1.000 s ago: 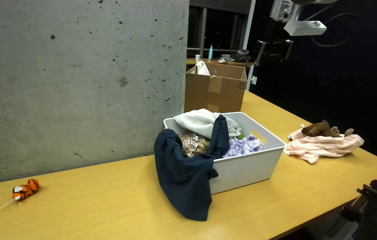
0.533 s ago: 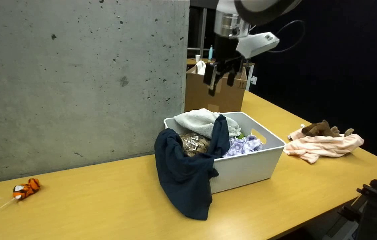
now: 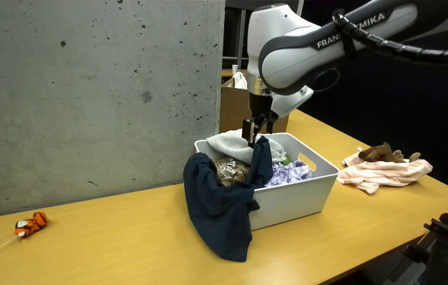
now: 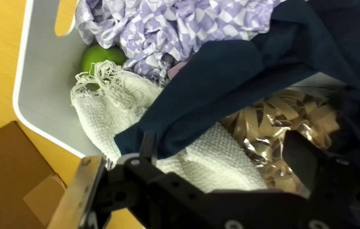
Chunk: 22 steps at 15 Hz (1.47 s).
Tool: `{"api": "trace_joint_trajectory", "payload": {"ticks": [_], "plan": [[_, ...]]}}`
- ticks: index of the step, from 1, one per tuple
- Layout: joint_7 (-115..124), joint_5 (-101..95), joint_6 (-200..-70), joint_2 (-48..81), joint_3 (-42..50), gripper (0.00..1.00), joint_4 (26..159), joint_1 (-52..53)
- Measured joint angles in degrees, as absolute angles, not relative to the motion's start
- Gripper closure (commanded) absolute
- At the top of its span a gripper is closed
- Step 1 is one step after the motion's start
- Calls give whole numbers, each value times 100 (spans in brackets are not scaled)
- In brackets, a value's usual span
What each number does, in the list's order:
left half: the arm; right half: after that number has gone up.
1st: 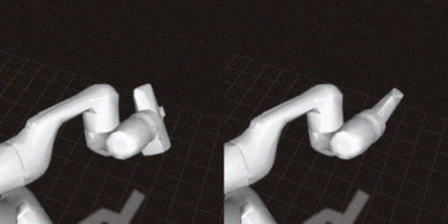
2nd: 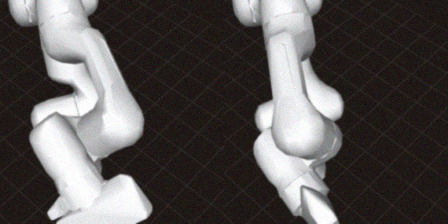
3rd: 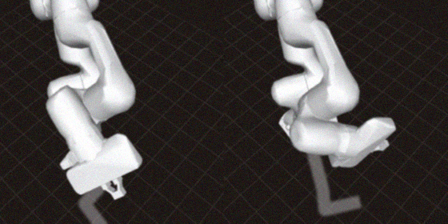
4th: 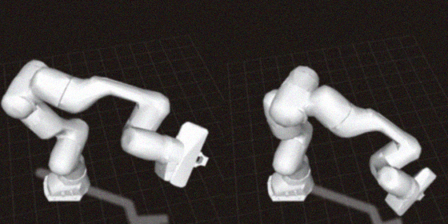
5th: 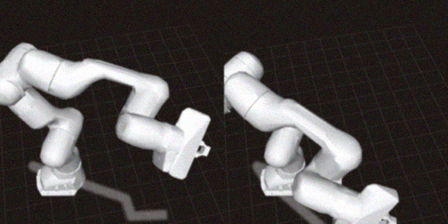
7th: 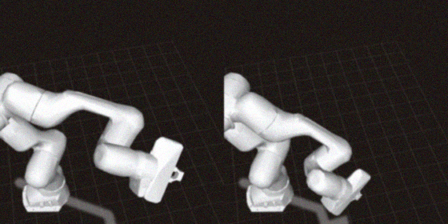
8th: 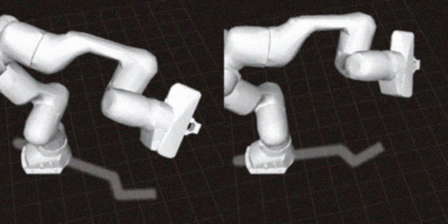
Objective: Take the clothing out of the basket
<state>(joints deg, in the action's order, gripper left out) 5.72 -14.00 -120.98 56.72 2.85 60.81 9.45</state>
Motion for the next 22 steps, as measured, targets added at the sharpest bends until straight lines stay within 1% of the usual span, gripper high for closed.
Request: {"api": "trace_joint_trajectory", "payload": {"ticks": [6, 20, 21, 22], "plan": [[113, -1388, -12069, 6459, 297, 0, 5337, 579], [-841, -1283, -12018, 7715, 272, 0, 4070, 436], [-919, -1241, -11986, 7786, 261, 25, 3997, 417], [-988, -1191, -11928, 7853, 255, 28, 3922, 400]]}}
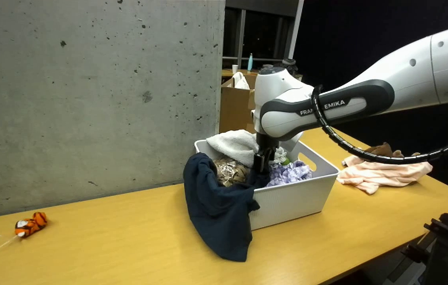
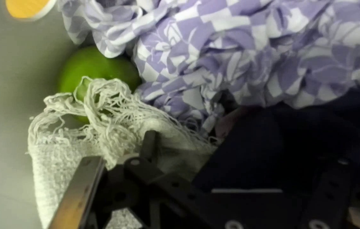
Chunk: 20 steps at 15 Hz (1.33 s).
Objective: Take the clothing out of the basket
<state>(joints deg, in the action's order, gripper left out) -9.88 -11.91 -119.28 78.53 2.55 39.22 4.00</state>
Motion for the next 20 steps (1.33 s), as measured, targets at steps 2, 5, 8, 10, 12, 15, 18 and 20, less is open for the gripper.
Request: {"api": "trace_joint_trajectory", "payload": {"ticks": [2, 5, 8, 10, 12, 15, 18, 20], "plan": [[-1106, -1103, -11805, 7965, 243, 44, 3768, 371], [-1212, -956, -11619, 8095, 213, 66, 3561, 328], [-1270, -821, -11561, 8116, 163, 88, 3511, 280], [-1327, -712, -11538, 8116, 116, 99, 3484, 236], [-1368, -620, -11503, 8116, 65, 100, 3435, 188], [-1381, -519, -11453, 8068, 46, 98, 3282, 115], [-1395, -441, -11450, 7844, 31, 98, 3138, -48], [-1418, -401, -11440, 7626, 16, 98, 3062, -185]]}}
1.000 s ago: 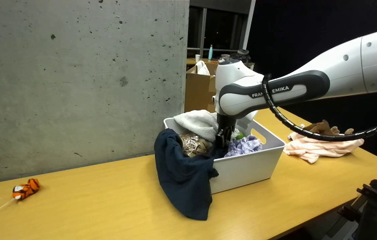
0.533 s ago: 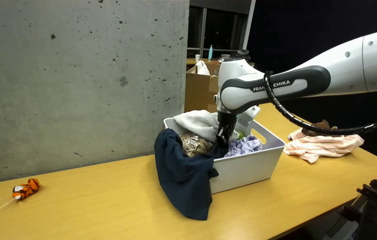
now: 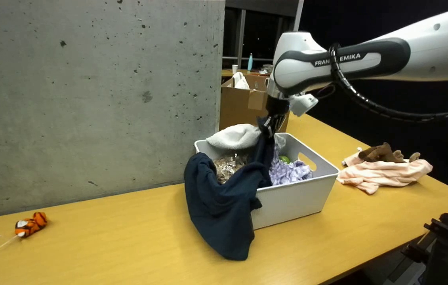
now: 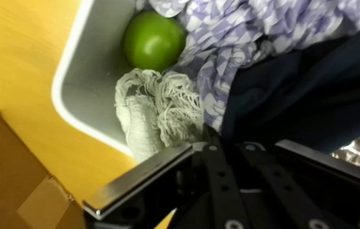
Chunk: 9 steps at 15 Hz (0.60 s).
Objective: Take the clothing out of the basket
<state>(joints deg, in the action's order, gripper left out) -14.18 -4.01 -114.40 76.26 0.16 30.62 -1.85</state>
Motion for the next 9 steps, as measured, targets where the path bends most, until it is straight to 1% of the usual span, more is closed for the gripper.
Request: {"api": "trace_joint_trajectory", "payload": {"ticks": [9], "plan": [[-1428, -398, -10998, 6492, 13, 98, 2632, -348]]}}
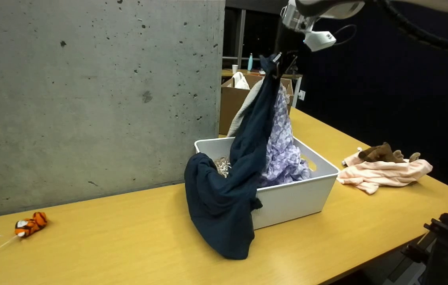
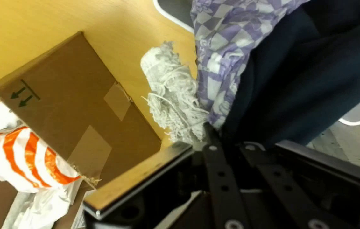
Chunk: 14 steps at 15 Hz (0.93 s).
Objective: Take the clothing out of the basket
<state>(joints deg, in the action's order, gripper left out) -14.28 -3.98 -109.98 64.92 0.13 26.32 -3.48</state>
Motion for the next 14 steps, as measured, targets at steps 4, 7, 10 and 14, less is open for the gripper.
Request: {"api": "trace_joint_trajectory", "payload": {"ticks": [4, 7, 10, 14], "plan": [[-1379, -398, -10754, 6269, 28, 98, 2439, -581], [-1301, -388, -10748, 6229, 37, 98, 2465, -917], [-1217, -294, -10743, 6235, 47, 98, 2593, -1331], [-1107, -147, -10515, 6361, 60, 98, 2599, -1891]]}}
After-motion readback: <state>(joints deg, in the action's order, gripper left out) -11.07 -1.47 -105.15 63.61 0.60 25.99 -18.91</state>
